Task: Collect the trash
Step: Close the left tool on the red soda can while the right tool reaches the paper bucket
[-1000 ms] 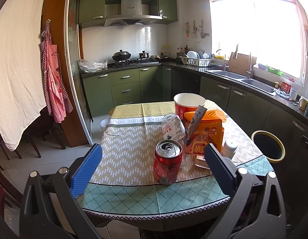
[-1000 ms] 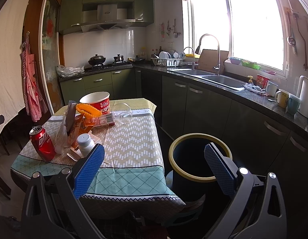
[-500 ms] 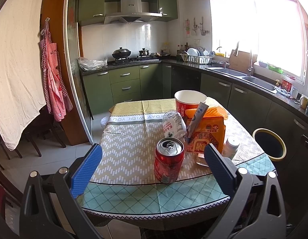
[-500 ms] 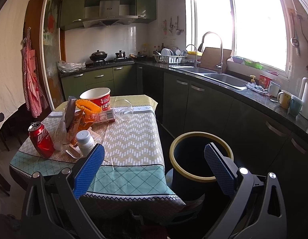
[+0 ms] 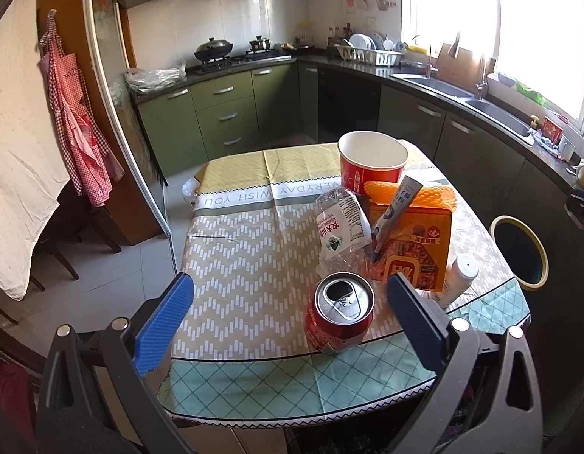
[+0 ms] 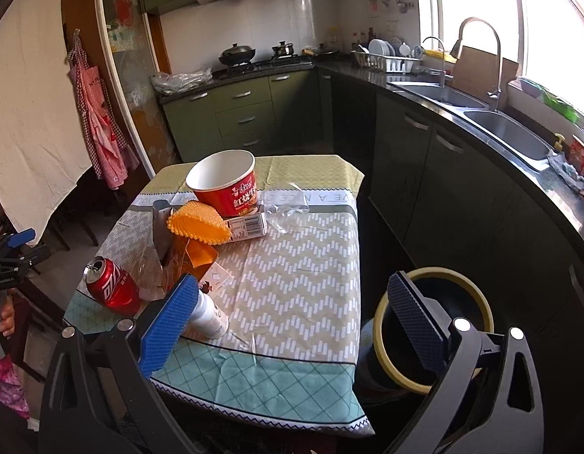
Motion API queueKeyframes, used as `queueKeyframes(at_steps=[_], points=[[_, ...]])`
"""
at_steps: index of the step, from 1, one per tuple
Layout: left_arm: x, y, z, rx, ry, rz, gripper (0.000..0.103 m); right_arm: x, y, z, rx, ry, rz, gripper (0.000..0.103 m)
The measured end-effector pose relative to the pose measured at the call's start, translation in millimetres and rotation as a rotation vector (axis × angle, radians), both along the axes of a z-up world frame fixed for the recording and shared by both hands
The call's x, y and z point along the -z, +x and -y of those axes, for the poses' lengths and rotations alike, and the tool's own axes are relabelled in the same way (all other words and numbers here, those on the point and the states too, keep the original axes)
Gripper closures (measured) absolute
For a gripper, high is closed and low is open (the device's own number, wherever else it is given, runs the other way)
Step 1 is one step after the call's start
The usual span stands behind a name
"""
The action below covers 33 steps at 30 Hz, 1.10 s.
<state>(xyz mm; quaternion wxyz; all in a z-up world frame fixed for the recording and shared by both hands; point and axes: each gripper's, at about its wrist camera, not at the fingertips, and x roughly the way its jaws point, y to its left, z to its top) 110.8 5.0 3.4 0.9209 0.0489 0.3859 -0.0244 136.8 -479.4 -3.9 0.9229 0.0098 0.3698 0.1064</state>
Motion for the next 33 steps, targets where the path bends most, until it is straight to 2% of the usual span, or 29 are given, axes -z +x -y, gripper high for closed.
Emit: queueKeyframes(at_steps=[6,11,15,17,21,23,28,33], points=[[14.3,26.5,21.3,0.086,0.018,-0.170,0.006,-9.1,99.9,-42.2,-0.080,-0.010,-0.120,0.004],[38.1,45.7,30.1,0.070,0.031,-0.286,0.006,1.5,167.7,-73.2,-0.120,0.019,-0.214,0.004],[42.2,52.2,34.0,0.092,0.032,-0.299,0.009,10.5,199.3,-96.1,-0.149,0.004,-0.242,0.005],[39.7,54.0,34.9,0.112,0.036,-0.299,0.021,15.5,216.1,-101.3,-0.160,0.013,-0.263,0.006],[40.7,57.7,37.1,0.162,0.072,-0.323,0.033,24.0,236.4,-106.0,-0.168,0.028,-0.288,0.007],[40.6,57.9,37.4,0.207,0.076,-0.328,0.044,27.9,245.7,-106.4,-0.171,0.039,-0.297,0.007],[37.9,49.5,43.7,0.329,0.204,-0.242,0.044,35.3,259.0,-107.5,-0.186,0.042,-0.312,0.007],[45.8,49.9,45.1,0.431,0.184,-0.302,0.046,39.3,267.9,-113.6,-0.188,0.003,-0.324,0.007]])
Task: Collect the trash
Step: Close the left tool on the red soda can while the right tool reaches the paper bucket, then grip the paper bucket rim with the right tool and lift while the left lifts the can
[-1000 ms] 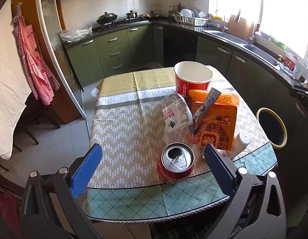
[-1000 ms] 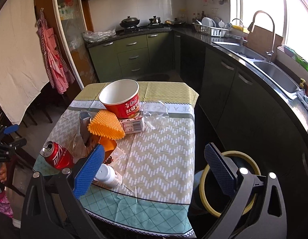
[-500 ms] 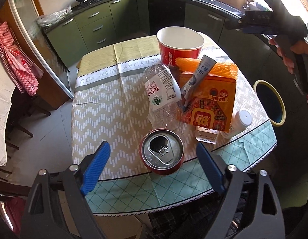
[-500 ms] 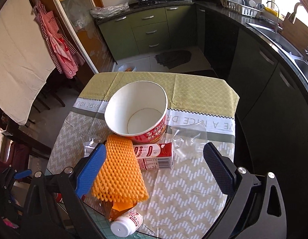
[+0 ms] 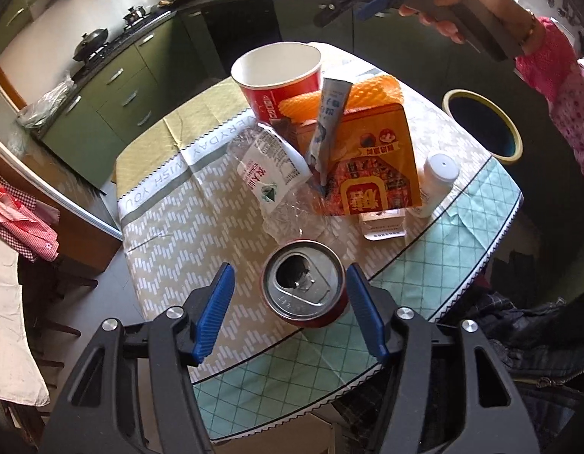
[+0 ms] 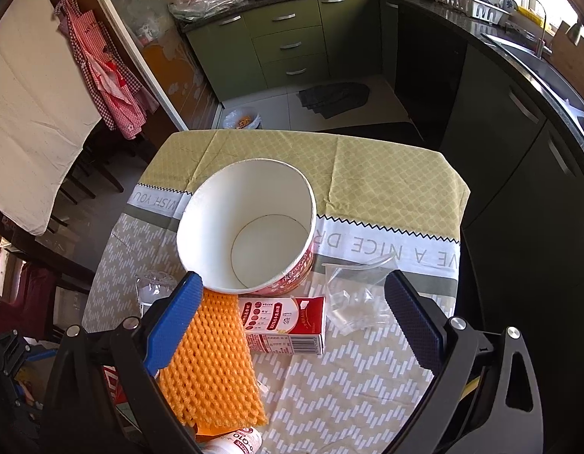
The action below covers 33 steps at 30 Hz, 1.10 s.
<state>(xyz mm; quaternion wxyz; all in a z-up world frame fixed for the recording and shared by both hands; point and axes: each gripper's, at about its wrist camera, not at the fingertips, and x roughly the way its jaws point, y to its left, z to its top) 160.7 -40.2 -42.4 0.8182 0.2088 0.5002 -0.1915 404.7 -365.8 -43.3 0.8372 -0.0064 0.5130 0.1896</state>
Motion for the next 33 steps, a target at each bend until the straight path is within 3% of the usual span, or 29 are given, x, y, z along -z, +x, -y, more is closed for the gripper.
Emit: queueKeyframes(at_steps=[9,11,20,27,29,33], points=[[14.6,6.1,4.0,0.060,-0.003,-0.050,0.077,3.3,7.1,-16.7,-0.027,-0.019,-0.008,0.007],[17.0,8.6,2.7,0.071,-0.016,-0.063,0.089,5.5,7.5,-20.3,-0.034,-0.026,-0.013,0.007],[16.5,9.5,-2.4,0.084,-0.034,-0.039,0.100,12.6,16.4,-20.8,-0.021,-0.048,-0.034,0.007],[2.5,8.1,-9.2,0.053,-0.053,0.003,0.102,22.0,33.9,-21.7,0.012,-0.082,-0.072,0.007],[-1.6,7.4,-9.2,0.050,-0.047,0.012,0.102,27.7,41.8,-24.3,0.029,-0.127,-0.085,0.012],[-9.5,5.5,-8.8,0.050,-0.040,0.029,0.102,47.6,59.8,-26.9,0.062,-0.135,-0.157,0.041]])
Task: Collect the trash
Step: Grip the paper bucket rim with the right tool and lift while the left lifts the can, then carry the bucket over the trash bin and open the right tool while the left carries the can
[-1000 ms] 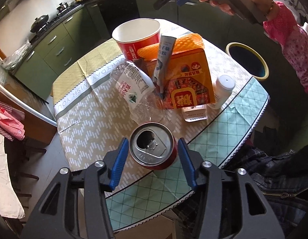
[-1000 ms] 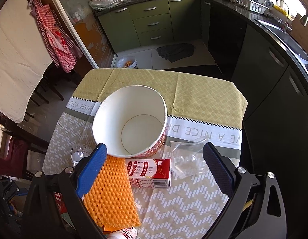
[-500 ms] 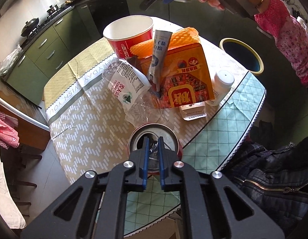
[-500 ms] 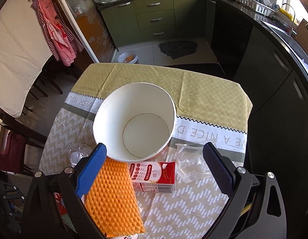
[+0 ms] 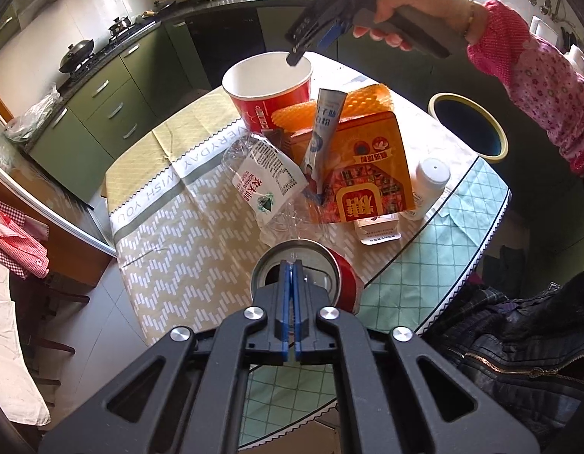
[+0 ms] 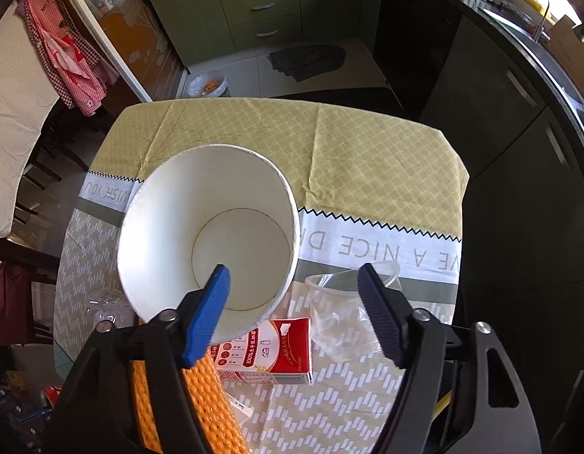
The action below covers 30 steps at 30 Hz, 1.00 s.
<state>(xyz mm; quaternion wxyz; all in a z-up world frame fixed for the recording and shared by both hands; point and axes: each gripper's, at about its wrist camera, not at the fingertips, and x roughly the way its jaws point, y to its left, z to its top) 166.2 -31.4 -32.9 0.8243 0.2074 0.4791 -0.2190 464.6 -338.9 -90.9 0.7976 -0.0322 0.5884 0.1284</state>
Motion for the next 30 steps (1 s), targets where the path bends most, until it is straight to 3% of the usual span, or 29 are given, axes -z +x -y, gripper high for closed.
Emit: queueKeyframes(at_steps=[3,5,6,7,11,15,19,22,25,30], points=[[-6.9,-1.3,-1.0,-0.005,-0.002,0.016,0.102,13.6,10.1,-1.8,0.022,-0.003,-0.033,0.052],[-10.5,-1.5,-1.1,-0.007,0.003,0.027,0.102,20.6,15.2,-1.3,0.040,0.012,-0.047,0.069],[-12.2,-1.3,-1.6,-0.010,0.005,0.032,0.102,23.7,17.3,-1.0,0.052,0.012,-0.051,0.088],[-13.9,-1.3,-1.7,-0.011,0.006,0.036,0.101,25.8,19.2,-0.5,0.063,0.024,-0.055,0.095],[-19.7,-0.7,-1.8,-0.012,0.006,0.050,0.101,22.1,21.7,6.0,0.095,0.089,-0.044,0.098],[-28.5,2.6,-1.4,-0.025,0.007,0.073,0.101,-8.9,15.5,26.4,0.122,0.168,0.013,0.098],[-40.4,3.7,3.2,-0.026,0.007,0.100,0.101,-53.7,-8.1,82.7,0.174,0.238,0.093,0.098],[-50.3,4.1,12.7,-0.011,0.011,0.122,0.101,-73.2,-46.2,142.6,0.229,0.218,0.142,0.098],[-61.6,4.7,27.2,0.014,0.010,0.144,0.101,-68.3,-96.4,211.1,0.305,0.170,0.144,0.098],[-84.0,6.1,62.5,0.077,-0.007,0.178,0.101,-23.3,-179.8,331.1,0.497,0.129,0.107,0.098]])
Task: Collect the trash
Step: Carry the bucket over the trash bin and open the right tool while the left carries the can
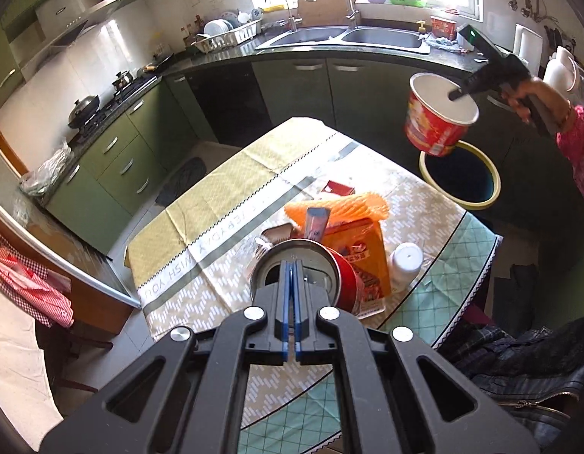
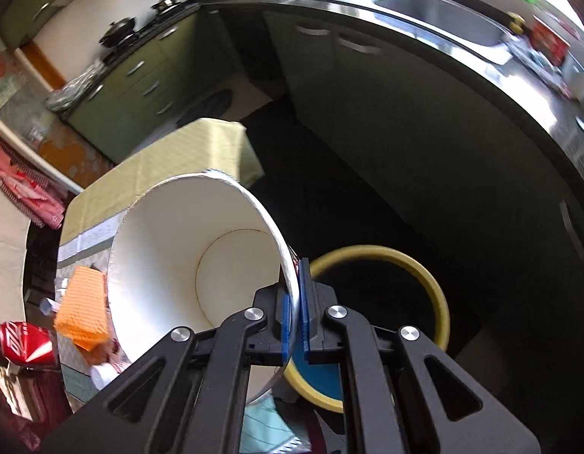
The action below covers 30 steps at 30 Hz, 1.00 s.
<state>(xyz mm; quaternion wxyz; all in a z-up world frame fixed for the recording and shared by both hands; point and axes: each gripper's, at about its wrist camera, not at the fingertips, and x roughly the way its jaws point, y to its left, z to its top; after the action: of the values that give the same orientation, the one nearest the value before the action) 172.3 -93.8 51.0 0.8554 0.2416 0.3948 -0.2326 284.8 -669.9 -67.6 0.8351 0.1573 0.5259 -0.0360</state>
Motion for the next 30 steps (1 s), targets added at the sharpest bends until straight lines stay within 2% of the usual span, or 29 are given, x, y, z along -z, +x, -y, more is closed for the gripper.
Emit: queueKeyframes(at_steps=[2,5,9,12,14,15,16,18,22,25,30], points=[[-8.9,0.8,19.5,0.032,-0.007,0.008,0.101,26.9,-24.2,37.9,0.066,0.009,-0.037,0.098],[-18.8,2.8,52.9,0.083,-0.015,0.011,0.101,75.3,-39.2,71.4,0.117,0.030,-0.109,0.098],[-23.8,5.4,103.0,0.148,-0.022,-0.011,0.101,130.8,-36.9,83.7,0.119,0.076,-0.164,0.097],[-18.3,7.4,139.7,0.184,-0.035,-0.055,0.101,162.8,-19.4,85.3,0.110,0.111,-0.186,0.097],[-11.1,6.4,166.0,0.218,-0.029,-0.081,0.101,178.9,-10.8,82.5,0.097,0.121,-0.201,0.092],[-7.9,5.1,178.8,0.234,-0.020,-0.086,0.101,183.2,-6.9,83.3,0.105,0.121,-0.200,0.069],[-4.2,2.9,191.6,0.257,-0.012,-0.091,0.101,184.6,-5.1,84.8,0.112,0.094,-0.195,0.049],[2.1,-0.2,213.8,0.292,-0.002,-0.101,0.101,178.2,-9.8,86.7,0.119,0.030,-0.172,0.051],[13.7,-5.3,258.7,0.363,0.012,-0.116,0.101,135.8,-26.4,94.8,0.133,0.063,-0.069,0.051],[27.9,-4.3,297.5,0.408,0.025,-0.135,0.101,99.7,-52.5,102.3,0.158,0.042,0.013,0.051],[65.6,7.8,361.7,0.436,0.033,-0.159,0.101,62.9,-106.3,115.5,0.213,-0.019,0.094,0.051]])
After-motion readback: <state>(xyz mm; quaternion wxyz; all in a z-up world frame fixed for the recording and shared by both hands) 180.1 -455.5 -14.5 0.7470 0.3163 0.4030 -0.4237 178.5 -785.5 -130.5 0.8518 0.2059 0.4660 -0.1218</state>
